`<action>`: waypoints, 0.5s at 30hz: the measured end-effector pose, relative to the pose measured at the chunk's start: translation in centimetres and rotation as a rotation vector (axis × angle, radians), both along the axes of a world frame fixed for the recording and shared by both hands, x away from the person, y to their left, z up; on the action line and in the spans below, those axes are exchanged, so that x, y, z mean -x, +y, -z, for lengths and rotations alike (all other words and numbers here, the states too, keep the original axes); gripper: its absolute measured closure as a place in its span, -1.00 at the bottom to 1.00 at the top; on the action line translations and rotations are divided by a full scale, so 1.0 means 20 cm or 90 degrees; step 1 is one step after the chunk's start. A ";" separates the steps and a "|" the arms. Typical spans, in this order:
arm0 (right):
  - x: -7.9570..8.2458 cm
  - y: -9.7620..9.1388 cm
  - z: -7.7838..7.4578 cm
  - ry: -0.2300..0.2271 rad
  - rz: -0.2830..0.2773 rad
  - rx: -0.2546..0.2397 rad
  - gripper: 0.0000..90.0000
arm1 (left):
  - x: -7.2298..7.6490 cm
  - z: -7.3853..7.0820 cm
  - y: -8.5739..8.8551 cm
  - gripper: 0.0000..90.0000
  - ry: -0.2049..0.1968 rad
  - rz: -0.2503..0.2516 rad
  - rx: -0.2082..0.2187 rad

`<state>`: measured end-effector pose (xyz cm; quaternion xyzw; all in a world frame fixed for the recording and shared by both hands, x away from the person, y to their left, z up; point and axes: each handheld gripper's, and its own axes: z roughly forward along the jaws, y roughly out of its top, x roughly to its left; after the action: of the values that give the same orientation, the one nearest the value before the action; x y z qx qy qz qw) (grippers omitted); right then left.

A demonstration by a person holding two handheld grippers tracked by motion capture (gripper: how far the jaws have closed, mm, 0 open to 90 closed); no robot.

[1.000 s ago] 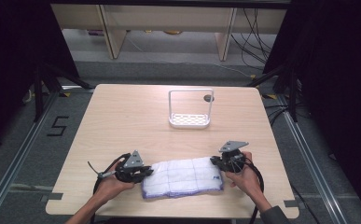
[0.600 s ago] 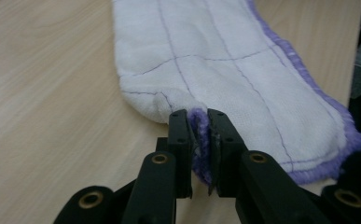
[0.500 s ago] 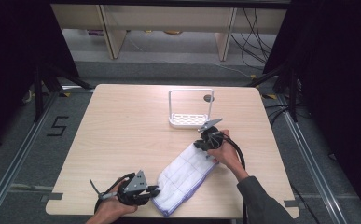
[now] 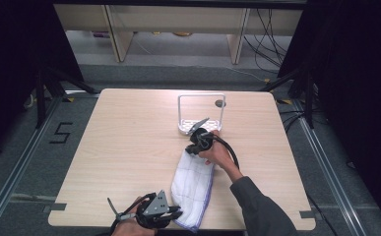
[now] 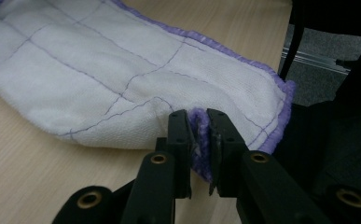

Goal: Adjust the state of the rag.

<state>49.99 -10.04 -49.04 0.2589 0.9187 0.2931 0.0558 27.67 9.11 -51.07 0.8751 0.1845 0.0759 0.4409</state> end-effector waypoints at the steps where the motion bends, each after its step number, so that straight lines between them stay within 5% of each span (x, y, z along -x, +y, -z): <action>1: 0.00 0.02 0.00 0.006 -0.002 0.002 0.90 | 0.00 0.00 -0.02 0.77 0.006 -0.003 0.011; 5: -0.01 0.08 0.01 0.002 -0.022 0.002 0.89 | 0.00 0.01 -0.05 0.76 0.004 0.011 0.003; 9: -0.02 0.11 0.01 0.006 -0.030 0.000 0.88 | 0.00 0.02 -0.09 0.72 0.004 0.003 0.021; 10: -0.02 0.12 0.01 0.008 -0.027 -0.003 0.86 | 0.00 0.01 -0.08 0.70 -0.003 0.010 -0.006; 12: -0.01 0.12 0.01 0.025 -0.008 -0.008 0.73 | 0.01 0.02 -0.09 0.57 0.022 -0.008 0.037; 15: -0.02 0.09 -0.02 0.007 0.025 -0.036 0.38 | 0.00 -0.01 -0.07 0.22 0.036 -0.009 0.048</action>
<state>50.37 -8.29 -48.58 0.2798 0.9050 0.3166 0.0494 27.57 7.68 -50.84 0.8583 0.2059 0.0475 0.4676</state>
